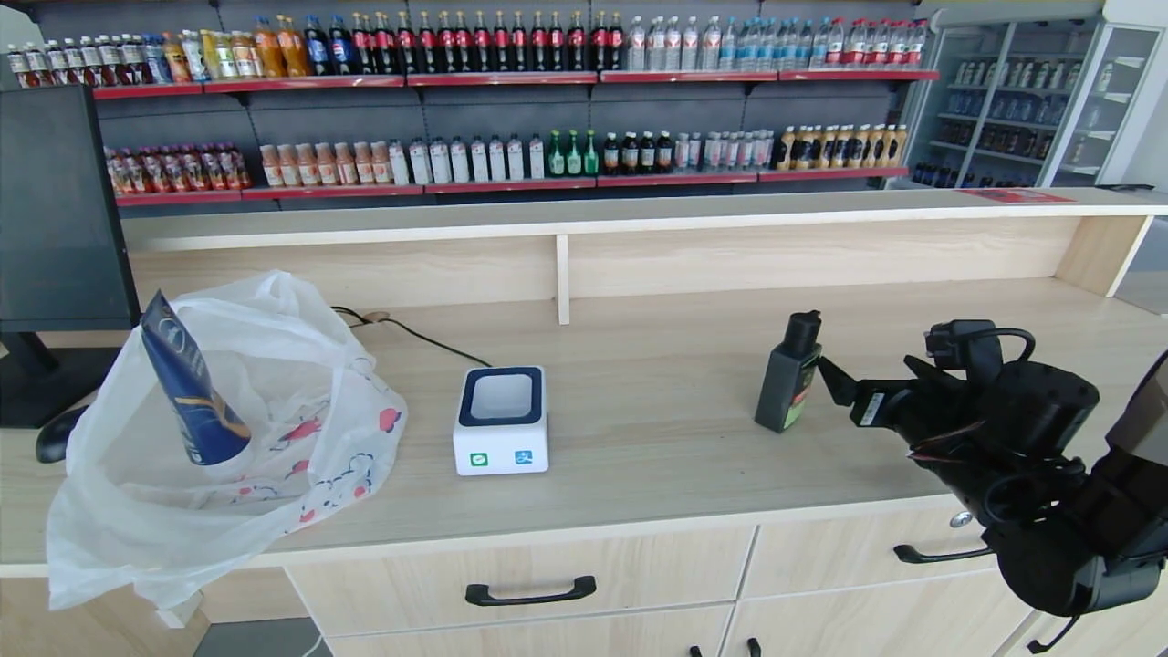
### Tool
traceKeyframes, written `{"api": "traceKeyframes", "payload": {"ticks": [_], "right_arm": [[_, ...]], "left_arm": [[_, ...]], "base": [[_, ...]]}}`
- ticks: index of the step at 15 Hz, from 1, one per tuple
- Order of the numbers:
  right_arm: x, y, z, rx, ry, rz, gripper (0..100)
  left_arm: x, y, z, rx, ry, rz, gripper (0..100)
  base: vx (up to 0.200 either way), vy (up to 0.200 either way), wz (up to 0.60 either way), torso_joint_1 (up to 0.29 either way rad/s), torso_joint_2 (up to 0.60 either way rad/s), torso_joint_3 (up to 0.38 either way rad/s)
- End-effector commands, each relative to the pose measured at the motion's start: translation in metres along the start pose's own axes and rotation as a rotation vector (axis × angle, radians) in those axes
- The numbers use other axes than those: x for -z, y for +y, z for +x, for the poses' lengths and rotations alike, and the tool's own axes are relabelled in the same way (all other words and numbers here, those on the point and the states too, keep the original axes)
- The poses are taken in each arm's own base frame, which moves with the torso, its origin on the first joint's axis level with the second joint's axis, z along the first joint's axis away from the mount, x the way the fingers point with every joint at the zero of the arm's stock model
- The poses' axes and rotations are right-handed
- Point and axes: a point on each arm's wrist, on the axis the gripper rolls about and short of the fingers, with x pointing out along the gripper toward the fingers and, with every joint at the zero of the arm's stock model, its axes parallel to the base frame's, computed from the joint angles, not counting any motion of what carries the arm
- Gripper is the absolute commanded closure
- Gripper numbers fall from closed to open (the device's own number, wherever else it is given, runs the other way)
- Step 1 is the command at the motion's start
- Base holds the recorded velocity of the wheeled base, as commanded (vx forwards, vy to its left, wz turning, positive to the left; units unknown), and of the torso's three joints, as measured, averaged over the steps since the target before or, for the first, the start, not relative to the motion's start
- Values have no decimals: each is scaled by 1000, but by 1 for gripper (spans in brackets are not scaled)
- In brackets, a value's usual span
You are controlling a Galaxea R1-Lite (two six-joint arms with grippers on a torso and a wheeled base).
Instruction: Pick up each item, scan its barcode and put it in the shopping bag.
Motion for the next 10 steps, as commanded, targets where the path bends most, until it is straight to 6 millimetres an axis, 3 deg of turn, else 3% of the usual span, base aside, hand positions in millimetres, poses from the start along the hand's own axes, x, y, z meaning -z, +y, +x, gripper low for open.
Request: {"api": "traceKeyframes", "payload": {"ticks": [1, 10], "right_arm": [[2, 1, 3, -2, 0, 0, 0], [7, 8, 10, -20, 3, 0, 0]], "left_arm": [[0, 0, 0, 0, 0, 0, 0], [0, 0, 0, 0, 0, 0, 0]], "base": [[0, 0, 0, 0, 0, 0], [0, 0, 0, 0, 0, 0]]}}
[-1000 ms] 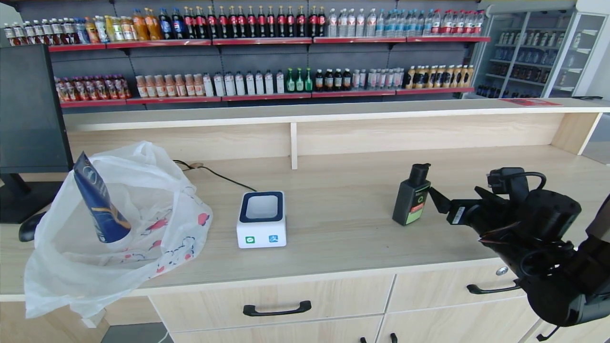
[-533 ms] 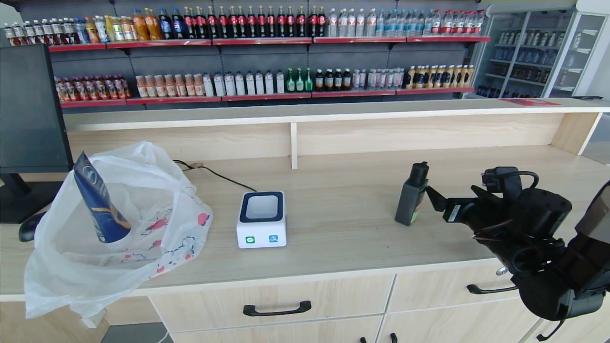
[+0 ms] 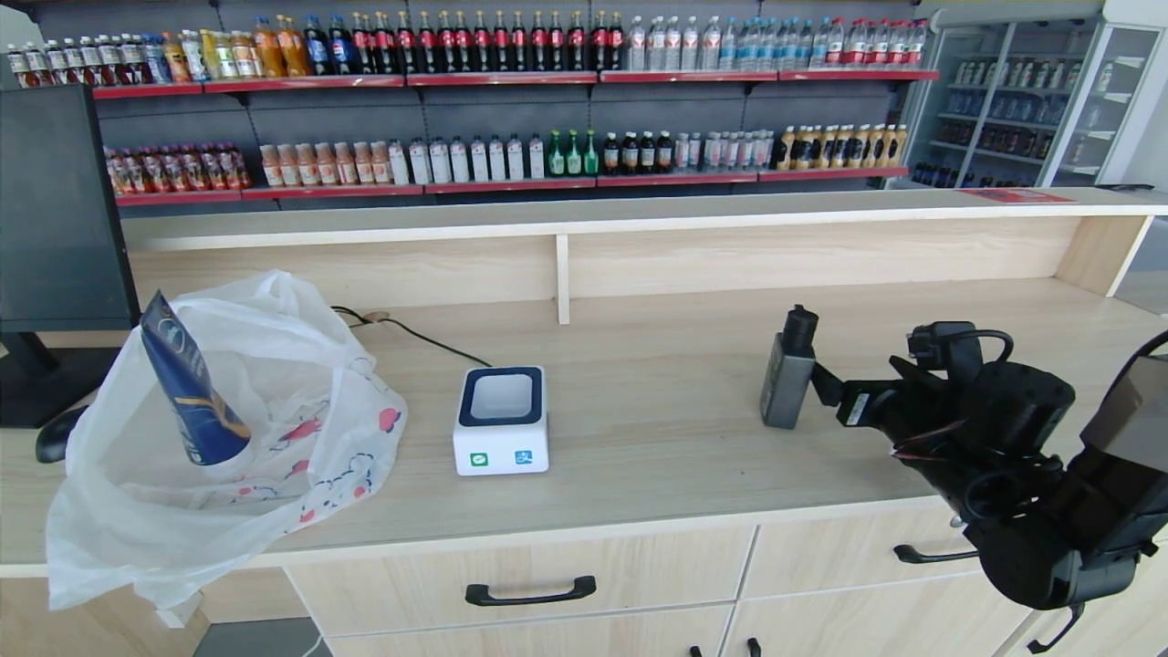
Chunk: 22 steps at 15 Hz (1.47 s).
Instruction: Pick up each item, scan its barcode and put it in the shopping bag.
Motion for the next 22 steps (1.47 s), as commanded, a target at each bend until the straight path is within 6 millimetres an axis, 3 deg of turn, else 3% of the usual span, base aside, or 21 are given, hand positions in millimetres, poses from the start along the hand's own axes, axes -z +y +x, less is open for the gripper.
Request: {"api": "traceKeyframes", "payload": {"ticks": [1, 11, 18, 22], "right_arm": [[1, 2, 1, -5, 1, 0, 0], [-1, -2, 0, 5, -4, 0, 0], [-28, -2, -40, -5, -27, -39, 0], [-35, 22, -61, -98, -30, -41, 0]], "left_arm": [[0, 0, 0, -1, 0, 0, 0], [0, 0, 0, -1, 0, 0, 0], [0, 0, 0, -1, 0, 0, 0], [0, 0, 0, -1, 1, 0, 0]], "base": [[0, 0, 0, 0, 0, 0], [0, 0, 0, 0, 0, 0], [0, 0, 0, 0, 0, 0], [0, 0, 0, 0, 0, 0]]}}
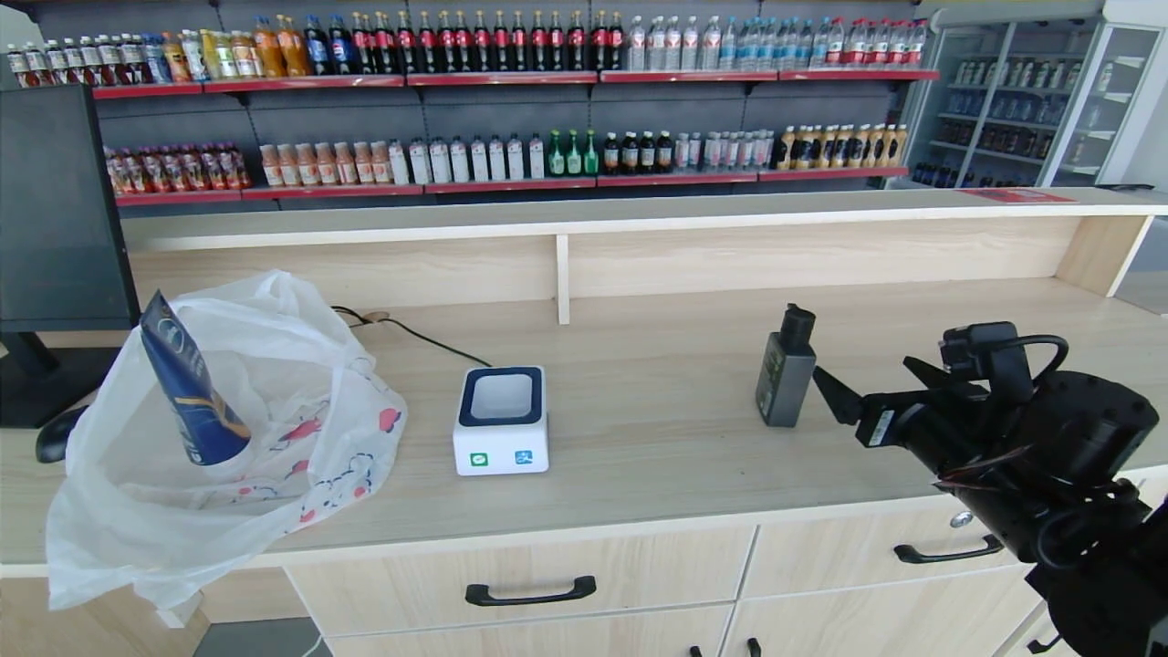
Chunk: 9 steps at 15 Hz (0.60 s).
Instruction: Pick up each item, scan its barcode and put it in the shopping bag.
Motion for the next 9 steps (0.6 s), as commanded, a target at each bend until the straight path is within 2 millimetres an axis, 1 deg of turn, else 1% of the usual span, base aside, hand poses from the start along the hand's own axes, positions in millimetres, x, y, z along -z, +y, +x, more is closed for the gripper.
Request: {"api": "traceKeyframes", "payload": {"ticks": [1, 4, 6, 9], "right_arm": [[-8, 18, -6, -66, -27, 8, 0], [-3, 31, 5, -104, -27, 12, 0], [6, 34, 12, -107, -4, 12, 0], [20, 38, 30, -107, 18, 64, 0]], "left_arm": [[0, 0, 0, 0, -1, 0, 0], [0, 0, 0, 0, -1, 0, 0], [0, 0, 0, 0, -1, 0, 0], [0, 0, 0, 0, -1, 0, 0]], "base": [[0, 0, 0, 0, 0, 0], [0, 0, 0, 0, 0, 0], [0, 0, 0, 0, 0, 0], [0, 0, 0, 0, 0, 0]]}}
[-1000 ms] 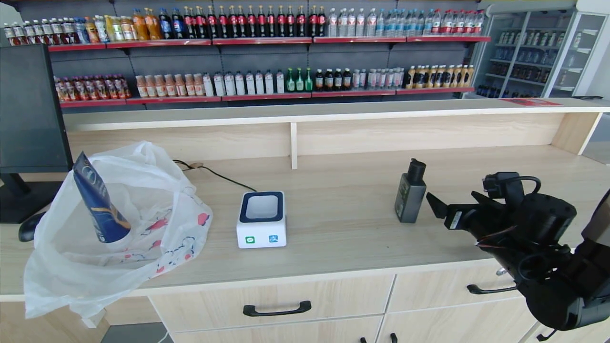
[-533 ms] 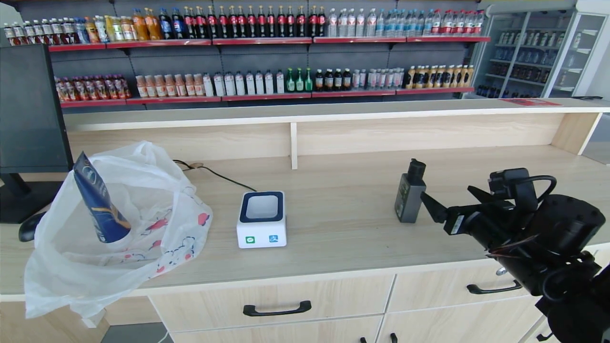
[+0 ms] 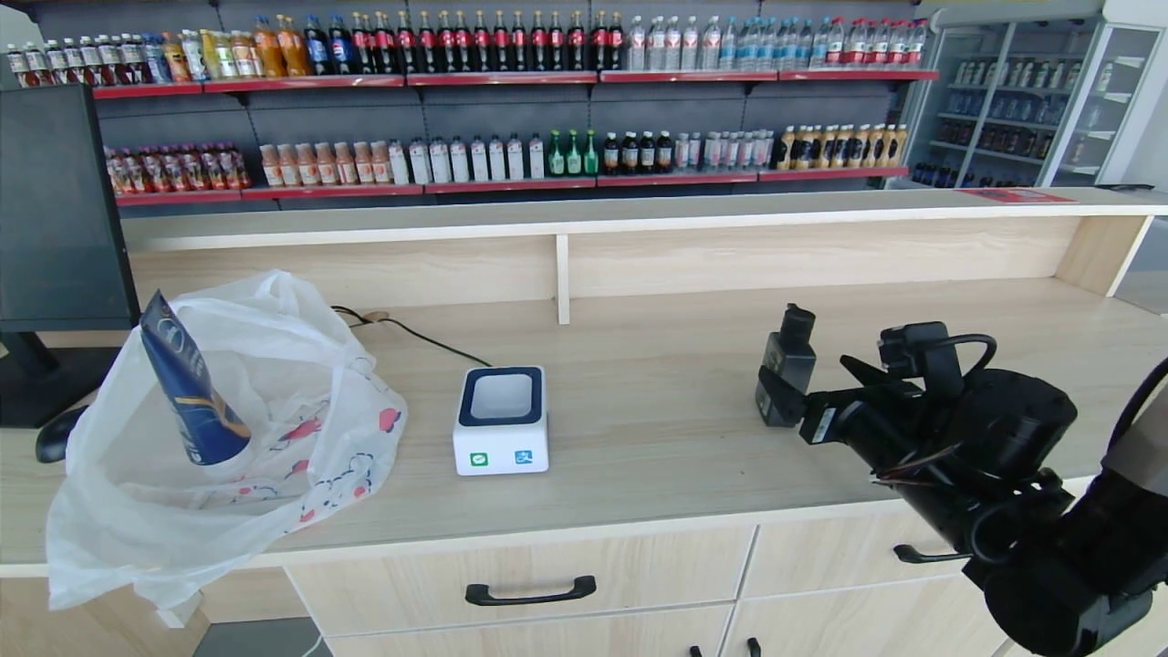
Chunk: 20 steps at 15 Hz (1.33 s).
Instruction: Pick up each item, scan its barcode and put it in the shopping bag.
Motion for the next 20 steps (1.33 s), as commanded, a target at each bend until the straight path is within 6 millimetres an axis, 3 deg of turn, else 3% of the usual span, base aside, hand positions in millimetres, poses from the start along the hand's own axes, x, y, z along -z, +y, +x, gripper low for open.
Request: {"api": "traceKeyframes", "payload": {"ticks": [1, 12, 20], "right_arm": [[17, 2, 14, -1, 32, 2, 0], [26, -14, 53, 53, -27, 13, 0], [35, -14, 57, 52, -9, 17, 0]], "left_arm": [[0, 0, 0, 1, -1, 0, 0], [0, 0, 0, -1, -1, 0, 0], [0, 0, 0, -1, -1, 0, 0]], "base": [[0, 0, 0, 0, 0, 0], [0, 0, 0, 0, 0, 0], [0, 0, 0, 0, 0, 0]]}}
